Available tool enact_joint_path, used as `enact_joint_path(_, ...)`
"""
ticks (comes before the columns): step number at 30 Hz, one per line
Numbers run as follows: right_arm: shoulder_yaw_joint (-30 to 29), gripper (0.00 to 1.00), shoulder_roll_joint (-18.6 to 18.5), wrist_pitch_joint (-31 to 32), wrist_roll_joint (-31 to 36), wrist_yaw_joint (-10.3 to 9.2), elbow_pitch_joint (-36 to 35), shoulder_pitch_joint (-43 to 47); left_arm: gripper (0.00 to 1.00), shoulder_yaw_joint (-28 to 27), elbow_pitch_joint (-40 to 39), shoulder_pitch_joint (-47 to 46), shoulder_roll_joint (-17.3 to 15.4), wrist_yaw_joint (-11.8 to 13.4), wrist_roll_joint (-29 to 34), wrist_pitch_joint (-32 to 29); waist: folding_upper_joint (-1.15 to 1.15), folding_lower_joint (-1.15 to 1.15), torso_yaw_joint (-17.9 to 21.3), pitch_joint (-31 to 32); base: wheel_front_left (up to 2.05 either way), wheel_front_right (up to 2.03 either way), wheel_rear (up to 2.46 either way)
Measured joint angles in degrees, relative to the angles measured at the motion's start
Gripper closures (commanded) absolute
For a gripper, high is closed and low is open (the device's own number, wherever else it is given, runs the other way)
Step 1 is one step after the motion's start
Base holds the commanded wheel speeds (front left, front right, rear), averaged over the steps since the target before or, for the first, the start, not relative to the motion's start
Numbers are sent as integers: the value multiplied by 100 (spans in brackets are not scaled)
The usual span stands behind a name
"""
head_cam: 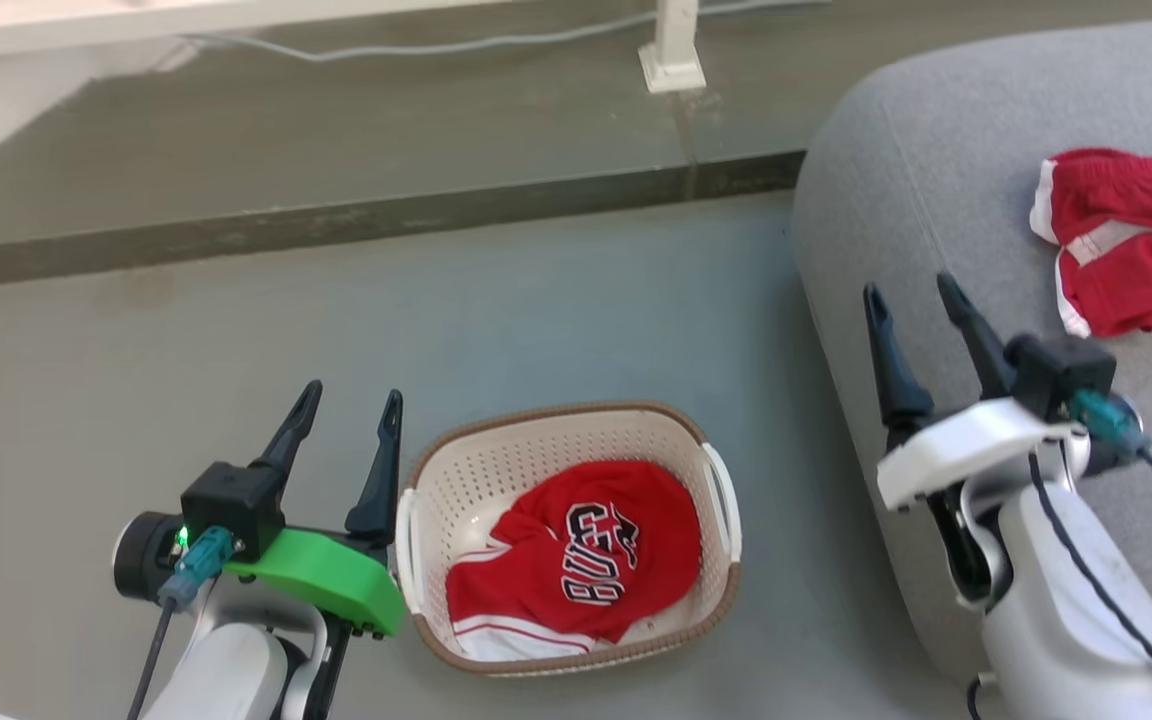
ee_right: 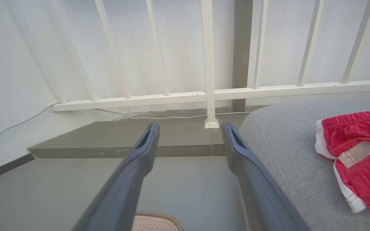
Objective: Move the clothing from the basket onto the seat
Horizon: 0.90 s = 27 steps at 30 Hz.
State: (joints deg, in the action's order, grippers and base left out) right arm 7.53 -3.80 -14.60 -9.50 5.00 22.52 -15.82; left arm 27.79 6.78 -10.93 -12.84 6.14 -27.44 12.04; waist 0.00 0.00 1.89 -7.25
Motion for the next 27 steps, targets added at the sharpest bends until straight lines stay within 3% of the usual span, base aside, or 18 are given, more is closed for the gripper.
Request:
enact_joint_path(12,91,0,22,0,-3,-63,-225,566,0,-215,25,453,-9,54,18,22,0,0,-204,441,0,0,0)
enact_joint_path(27,237,0,35,102,-29,-162,-672,1058,0,-437,-207,850,-19,70,111,63,0,0,-190,693,0,0,0)
